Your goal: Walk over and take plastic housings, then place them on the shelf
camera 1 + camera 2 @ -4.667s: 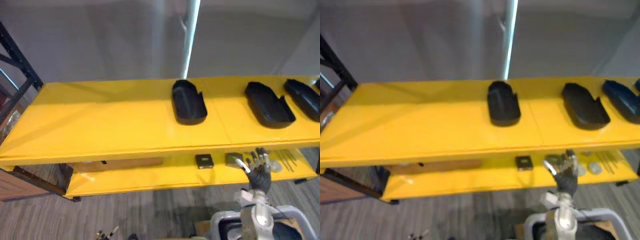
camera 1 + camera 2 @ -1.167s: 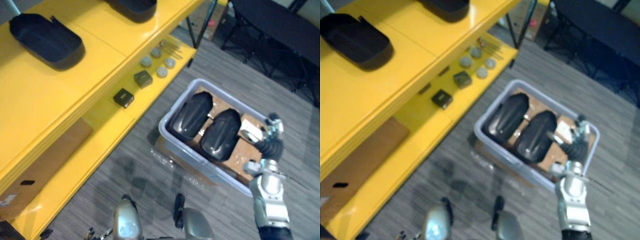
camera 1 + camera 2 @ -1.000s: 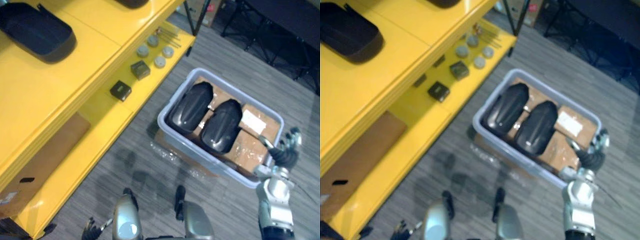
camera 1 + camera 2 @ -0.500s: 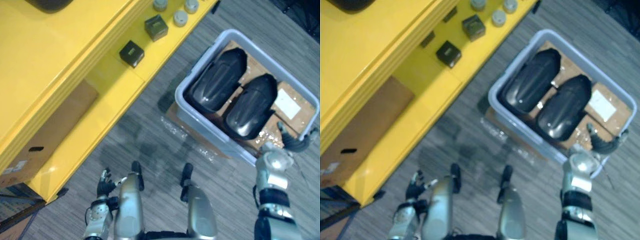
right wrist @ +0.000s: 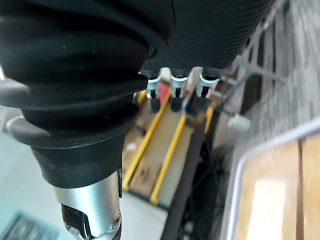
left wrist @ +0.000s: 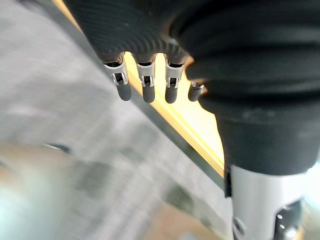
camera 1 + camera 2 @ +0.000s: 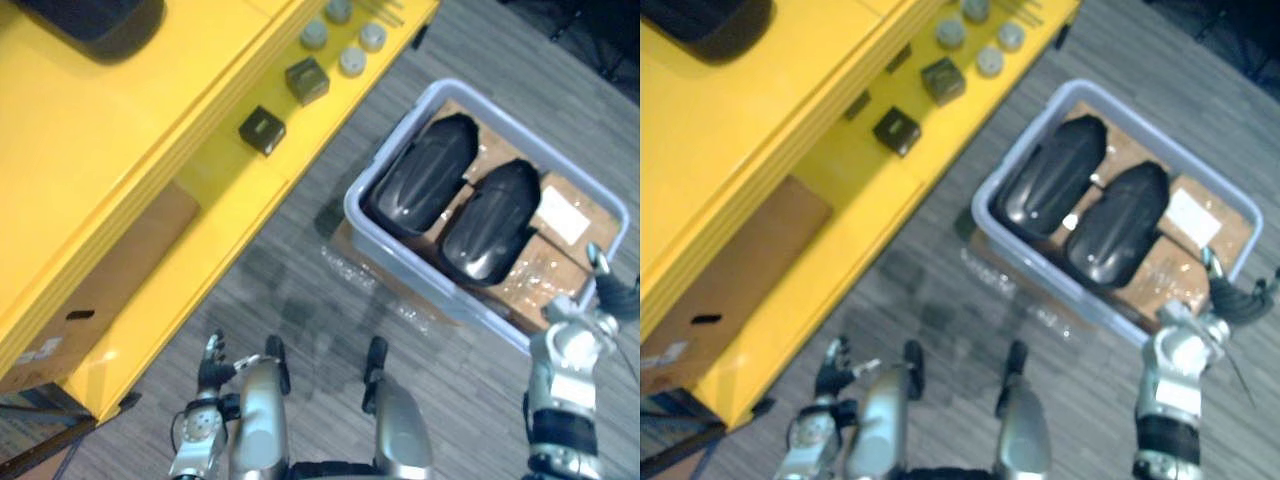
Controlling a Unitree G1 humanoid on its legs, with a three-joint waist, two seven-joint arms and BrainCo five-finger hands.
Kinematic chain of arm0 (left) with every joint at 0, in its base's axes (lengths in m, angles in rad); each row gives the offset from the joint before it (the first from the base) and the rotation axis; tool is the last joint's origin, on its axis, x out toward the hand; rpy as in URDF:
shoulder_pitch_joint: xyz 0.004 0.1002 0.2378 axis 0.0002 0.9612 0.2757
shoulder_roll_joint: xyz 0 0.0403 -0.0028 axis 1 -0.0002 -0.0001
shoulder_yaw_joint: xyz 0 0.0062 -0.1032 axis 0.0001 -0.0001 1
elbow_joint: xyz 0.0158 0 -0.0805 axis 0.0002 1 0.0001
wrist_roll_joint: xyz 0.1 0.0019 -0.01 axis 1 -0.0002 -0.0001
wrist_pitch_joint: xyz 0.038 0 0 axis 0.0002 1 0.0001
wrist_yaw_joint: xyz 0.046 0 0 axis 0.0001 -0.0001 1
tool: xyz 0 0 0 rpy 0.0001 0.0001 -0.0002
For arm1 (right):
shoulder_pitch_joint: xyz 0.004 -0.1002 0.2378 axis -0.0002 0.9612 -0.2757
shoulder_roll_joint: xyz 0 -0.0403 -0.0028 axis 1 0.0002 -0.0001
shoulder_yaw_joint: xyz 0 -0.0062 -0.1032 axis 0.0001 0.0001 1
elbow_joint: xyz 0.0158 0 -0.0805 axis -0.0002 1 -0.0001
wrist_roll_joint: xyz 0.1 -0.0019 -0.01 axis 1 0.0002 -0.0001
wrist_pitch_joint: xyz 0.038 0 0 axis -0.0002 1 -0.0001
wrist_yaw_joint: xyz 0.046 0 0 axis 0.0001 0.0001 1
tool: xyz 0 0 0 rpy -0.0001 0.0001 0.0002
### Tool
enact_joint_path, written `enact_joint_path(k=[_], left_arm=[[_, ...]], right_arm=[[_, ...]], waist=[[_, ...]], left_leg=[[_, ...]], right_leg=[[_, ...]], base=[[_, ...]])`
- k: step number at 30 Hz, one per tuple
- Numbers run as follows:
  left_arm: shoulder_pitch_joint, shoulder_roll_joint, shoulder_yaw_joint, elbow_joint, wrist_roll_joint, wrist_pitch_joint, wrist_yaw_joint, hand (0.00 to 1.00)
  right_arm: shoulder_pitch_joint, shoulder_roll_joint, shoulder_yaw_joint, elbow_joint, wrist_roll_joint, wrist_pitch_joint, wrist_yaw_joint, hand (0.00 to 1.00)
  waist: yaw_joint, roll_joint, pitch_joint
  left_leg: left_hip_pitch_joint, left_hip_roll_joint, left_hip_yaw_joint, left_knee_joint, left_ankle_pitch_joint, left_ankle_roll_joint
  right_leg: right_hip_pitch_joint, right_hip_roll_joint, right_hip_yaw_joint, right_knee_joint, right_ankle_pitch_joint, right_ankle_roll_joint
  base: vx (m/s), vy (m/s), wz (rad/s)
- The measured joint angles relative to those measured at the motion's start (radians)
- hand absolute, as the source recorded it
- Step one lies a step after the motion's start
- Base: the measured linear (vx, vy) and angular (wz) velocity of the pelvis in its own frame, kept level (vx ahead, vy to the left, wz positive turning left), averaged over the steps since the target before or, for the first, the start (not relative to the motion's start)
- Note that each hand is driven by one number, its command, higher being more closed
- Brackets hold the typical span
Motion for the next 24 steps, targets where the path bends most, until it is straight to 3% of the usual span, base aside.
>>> enact_joint_path(k=[2, 5, 8, 10, 14, 16, 18, 22, 24], left_arm=[[-0.010, 0.007, -0.015, -0.031, 0.012, -0.001, -0.017, 0.00], [-0.047, 0.013, -0.078, -0.088, 0.012, 0.001, -0.022, 0.00], [-0.096, 0.008, -0.143, -0.158, 0.010, 0.020, -0.021, 0.00], [-0.137, -0.007, -0.194, -0.181, 0.007, 0.037, -0.020, 0.00], [-0.170, -0.033, -0.234, -0.137, -0.001, 0.102, -0.002, 0.00], [-0.186, -0.035, -0.224, -0.047, -0.007, 0.119, 0.024, 0.00], [-0.183, -0.035, -0.178, 0.050, -0.005, 0.142, 0.040, 0.00], [-0.138, -0.011, -0.098, 0.148, 0.002, 0.143, 0.066, 0.00], [-0.120, 0.002, -0.074, 0.177, -0.007, 0.137, 0.067, 0.00]], right_arm=[[0.063, 0.043, -0.007, -0.032, -0.001, 0.003, 0.012, 0.00], [0.096, 0.046, -0.022, -0.040, -0.005, 0.003, 0.073, 0.00], [0.097, 0.046, -0.025, -0.039, 0.003, 0.003, 0.141, 0.00], [0.093, 0.047, -0.014, -0.035, 0.006, 0.003, 0.192, 0.00], [0.023, 0.048, 0.042, 0.025, 0.025, 0.002, 0.201, 0.00], [-0.044, 0.046, 0.055, 0.098, 0.027, 0.002, 0.188, 0.00], [-0.119, 0.044, 0.064, 0.160, 0.044, 0.004, 0.161, 0.00], [-0.218, -0.009, 0.067, 0.260, 0.051, 0.005, 0.143, 0.00], [-0.254, -0.048, 0.067, 0.302, 0.071, 0.005, 0.143, 0.00]], waist=[[-0.013, -0.028, -0.035], [-0.034, -0.039, -0.063], [-0.036, -0.040, -0.064], [-0.038, -0.026, -0.061], [-0.033, -0.010, -0.051], [-0.023, -0.005, -0.046], [0.009, 0.001, -0.042], [0.048, 0.015, -0.030], [0.050, 0.016, -0.029]], left_leg=[[0.032, 0.019, 0.035, 0.000, -0.011, -0.014], [0.037, 0.035, 0.059, 0.006, -0.019, -0.018], [0.032, 0.039, 0.082, 0.007, -0.019, -0.018], [0.000, 0.039, 0.076, 0.019, -0.019, -0.018], [-0.092, 0.024, 0.020, 0.043, -0.010, -0.008], [-0.119, 0.010, -0.007, 0.040, 0.004, -0.002], [-0.140, 0.001, -0.015, 0.040, 0.012, 0.002], [-0.150, -0.020, -0.032, 0.040, 0.019, 0.010], [-0.164, -0.027, -0.037, 0.041, 0.022, 0.014]], right_leg=[[0.012, 0.019, 0.033, -0.017, 0.007, -0.004], [0.010, 0.032, 0.058, -0.034, 0.018, -0.005], [-0.009, 0.038, 0.084, -0.045, 0.034, -0.009], [-0.031, 0.038, 0.082, -0.049, 0.043, -0.009], [-0.087, 0.031, 0.052, -0.037, 0.053, -0.007], [-0.098, 0.019, 0.027, -0.030, 0.053, -0.007], [-0.118, 0.011, 0.023, -0.020, 0.053, -0.007], [-0.114, -0.006, -0.001, -0.018, 0.052, -0.005], [-0.124, -0.015, -0.005, -0.017, 0.053, -0.002]], base=[[0.04, 0.017, -0.47], [0.02, 0.009, -0.34], [-0.02, 0.010, -0.26], [-0.07, -0.001, -0.04], [-0.07, 0.008, 0.27], [-0.06, 0.023, 0.45], [-0.06, 0.024, 0.22], [-0.04, 0.028, 0.20], [-0.03, 0.035, 0.12]])
